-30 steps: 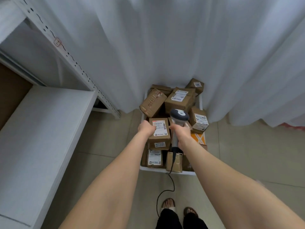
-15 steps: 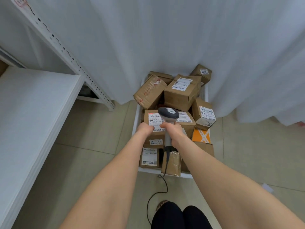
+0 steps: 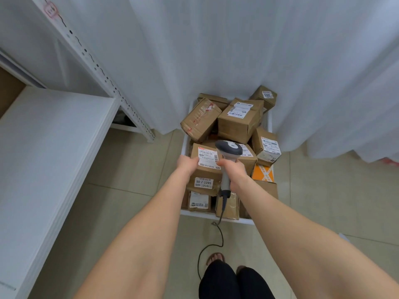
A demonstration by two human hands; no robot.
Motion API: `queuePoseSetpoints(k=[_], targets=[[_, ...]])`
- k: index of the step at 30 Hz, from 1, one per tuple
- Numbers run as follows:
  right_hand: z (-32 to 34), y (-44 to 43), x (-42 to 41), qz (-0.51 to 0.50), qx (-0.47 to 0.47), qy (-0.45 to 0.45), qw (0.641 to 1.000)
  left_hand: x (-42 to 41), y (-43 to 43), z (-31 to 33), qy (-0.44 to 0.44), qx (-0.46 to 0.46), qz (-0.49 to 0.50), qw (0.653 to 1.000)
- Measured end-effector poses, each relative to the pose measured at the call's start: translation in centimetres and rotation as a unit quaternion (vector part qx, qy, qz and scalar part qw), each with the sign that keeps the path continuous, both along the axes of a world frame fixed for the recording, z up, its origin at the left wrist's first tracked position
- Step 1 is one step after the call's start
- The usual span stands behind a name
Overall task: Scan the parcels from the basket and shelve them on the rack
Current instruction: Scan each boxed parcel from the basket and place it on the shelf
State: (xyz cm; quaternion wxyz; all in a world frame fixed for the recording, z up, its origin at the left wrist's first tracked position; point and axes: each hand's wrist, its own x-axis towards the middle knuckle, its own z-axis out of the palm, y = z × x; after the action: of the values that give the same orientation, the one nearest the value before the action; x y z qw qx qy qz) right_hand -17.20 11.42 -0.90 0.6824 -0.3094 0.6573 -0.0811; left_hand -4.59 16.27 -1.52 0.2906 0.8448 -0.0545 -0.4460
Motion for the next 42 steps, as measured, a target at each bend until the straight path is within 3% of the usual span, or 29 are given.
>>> queuePoseSetpoints(k=[6, 16, 22, 27, 30, 36, 42], targets=[[5.5, 0.7, -0.1, -0.038, -0.01, -0.028, 0.999, 0.1, 1.5, 5.6, -0.04, -0.042, 0.053, 0.997], [19.4, 0.8, 1.5, -0.055, -0.08, -0.103, 0.99, 1.8, 2.3, 20.5, -0.017, -0.177, 0.146, 0.973], [27.6, 1.5, 2.8, -0.029, -0.117, -0.155, 0.98, 2.6, 3.9, 30.1, -0.048, -0.232, 0.131, 0.963], [33.9, 2.8, 3.0, -0.004, -0.126, -0.23, 0.965, 2.5, 6.4, 35.9, -0.082, -0.27, 0.184, 0.942], [37.1, 3.9, 2.6, 0.009, -0.131, -0.271, 0.954, 2.1, 8.2, 39.1, -0.059, -0.301, 0.202, 0.93], [40.8, 6.2, 1.7, 0.085, -0.173, -0.297, 0.935, 1.1, 12.2, 43.7, -0.014, -0.315, 0.2, 0.928], [44.0, 7.8, 1.4, 0.135, -0.203, -0.295, 0.924, 0.8, 15.0, 46.1, -0.061, -0.336, 0.209, 0.916]])
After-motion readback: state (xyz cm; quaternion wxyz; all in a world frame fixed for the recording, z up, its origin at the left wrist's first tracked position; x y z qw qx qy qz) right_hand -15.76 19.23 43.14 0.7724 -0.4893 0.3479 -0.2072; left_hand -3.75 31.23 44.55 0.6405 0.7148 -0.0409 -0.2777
